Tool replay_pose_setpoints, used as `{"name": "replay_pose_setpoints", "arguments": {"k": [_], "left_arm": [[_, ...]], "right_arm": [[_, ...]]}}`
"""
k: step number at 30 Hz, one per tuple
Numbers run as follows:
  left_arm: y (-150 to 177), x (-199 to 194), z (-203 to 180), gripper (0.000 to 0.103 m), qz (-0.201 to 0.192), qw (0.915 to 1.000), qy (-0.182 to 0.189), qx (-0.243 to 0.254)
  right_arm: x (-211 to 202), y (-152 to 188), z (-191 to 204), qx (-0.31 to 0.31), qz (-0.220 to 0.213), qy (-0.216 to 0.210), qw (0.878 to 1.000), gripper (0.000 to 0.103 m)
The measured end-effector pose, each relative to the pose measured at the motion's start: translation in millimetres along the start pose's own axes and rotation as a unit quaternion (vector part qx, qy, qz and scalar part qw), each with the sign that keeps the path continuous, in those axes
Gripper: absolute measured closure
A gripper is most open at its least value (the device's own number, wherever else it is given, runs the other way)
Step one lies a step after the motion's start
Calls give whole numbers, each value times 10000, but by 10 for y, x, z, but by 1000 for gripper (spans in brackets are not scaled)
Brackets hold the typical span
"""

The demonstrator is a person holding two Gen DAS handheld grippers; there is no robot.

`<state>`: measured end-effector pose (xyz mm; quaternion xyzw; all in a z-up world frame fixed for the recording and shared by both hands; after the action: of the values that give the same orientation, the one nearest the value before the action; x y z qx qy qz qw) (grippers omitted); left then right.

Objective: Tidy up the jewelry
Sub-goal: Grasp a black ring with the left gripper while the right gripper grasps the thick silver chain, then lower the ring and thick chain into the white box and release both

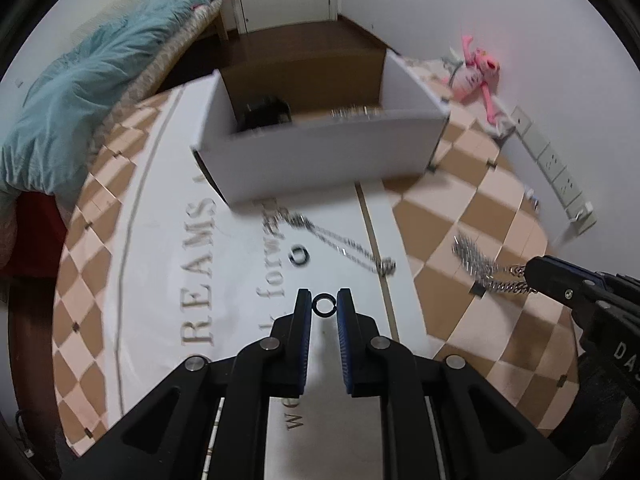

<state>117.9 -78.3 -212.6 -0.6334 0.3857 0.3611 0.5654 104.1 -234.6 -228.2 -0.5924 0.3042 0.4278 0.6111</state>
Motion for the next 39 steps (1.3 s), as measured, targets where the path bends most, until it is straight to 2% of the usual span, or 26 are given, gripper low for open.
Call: {"name": "replay_pose_setpoints", "arguments": {"k": [8, 14, 18, 26, 32, 39], "left_arm": [[-418, -466, 96, 93, -366, 9985, 328, -250], [-824, -659, 155, 93, -420, 9965, 644, -334], [-1125, -621, 201, 93, -330, 9957, 796, -354], [-1616, -170, 297, 93, 255, 9946, 876, -491], [-1769, 207, 304, 93, 736, 9935, 750, -442], [-1830, 382, 365, 93, 1004, 9915, 672, -483]], "right_arm": [[-404, -458, 157, -128, -431, -437, 9980, 95], [-695, -939, 220, -239, -842, -645, 9941, 95], [-703, -1321, 248, -393, -953, -602, 9928, 95], [-193, -1913, 198, -374, -489, -784, 9950, 95], [211, -2094, 210, -432, -86, -859, 9953, 95], [483, -2188, 275, -511, 160, -950, 9940, 95]]}}
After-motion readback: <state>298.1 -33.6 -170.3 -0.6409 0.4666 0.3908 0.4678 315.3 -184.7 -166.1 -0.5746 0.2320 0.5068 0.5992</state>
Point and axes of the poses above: each gripper's, at about its wrist camera, not at the fingertips, and x roughly the way its jaws point, z to its left, y to its underside, the point moved 3 cm from there along x, roughly the way its jaws point, and after that the axes turned 13 degrees about -x, right-handed, at the moved point
